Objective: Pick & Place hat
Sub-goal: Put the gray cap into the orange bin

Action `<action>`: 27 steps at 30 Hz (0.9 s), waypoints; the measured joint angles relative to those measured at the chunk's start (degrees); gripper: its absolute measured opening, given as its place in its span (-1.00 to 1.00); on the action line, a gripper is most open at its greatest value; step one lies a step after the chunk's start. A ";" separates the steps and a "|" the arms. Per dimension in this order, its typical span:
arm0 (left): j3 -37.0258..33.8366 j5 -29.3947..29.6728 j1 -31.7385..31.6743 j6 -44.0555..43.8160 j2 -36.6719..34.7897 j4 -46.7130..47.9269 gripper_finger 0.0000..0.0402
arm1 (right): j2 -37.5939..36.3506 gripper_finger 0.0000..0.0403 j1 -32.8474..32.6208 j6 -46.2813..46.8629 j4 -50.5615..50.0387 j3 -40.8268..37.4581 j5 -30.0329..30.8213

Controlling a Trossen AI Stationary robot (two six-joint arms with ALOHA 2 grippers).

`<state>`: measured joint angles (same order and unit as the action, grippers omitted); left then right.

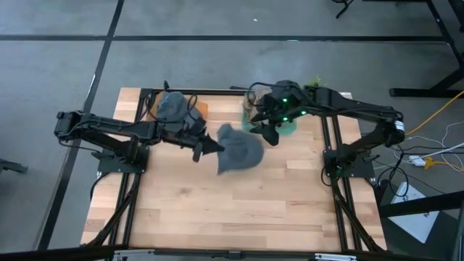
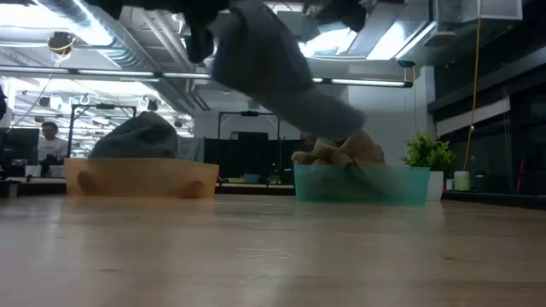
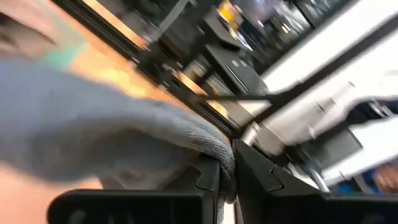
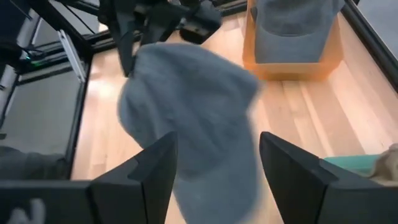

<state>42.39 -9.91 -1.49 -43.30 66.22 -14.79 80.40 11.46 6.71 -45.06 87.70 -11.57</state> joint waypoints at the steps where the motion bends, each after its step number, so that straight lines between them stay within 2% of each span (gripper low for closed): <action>1: 0.00 0.96 -0.60 -0.12 0.00 -0.02 -0.86 | 0.75 0.12 0.00 -0.49 0.68 0.00 0.02; 15: 0.00 7.09 -5.82 -5.49 -0.01 -0.87 -0.85 | 10.38 0.12 -0.81 -7.77 11.98 0.00 0.02; 20: 0.00 6.51 -6.18 -5.56 0.00 -0.88 -0.86 | 12.19 0.12 -1.18 -9.02 15.85 0.00 -0.38; 27: 0.00 5.41 -6.18 -5.56 0.00 -2.09 -0.85 | 13.73 0.12 -1.20 -10.38 16.19 0.00 -2.09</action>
<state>42.39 -4.49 -7.66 -48.86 66.22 -16.88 94.12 10.26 -3.67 -28.88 87.70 -13.66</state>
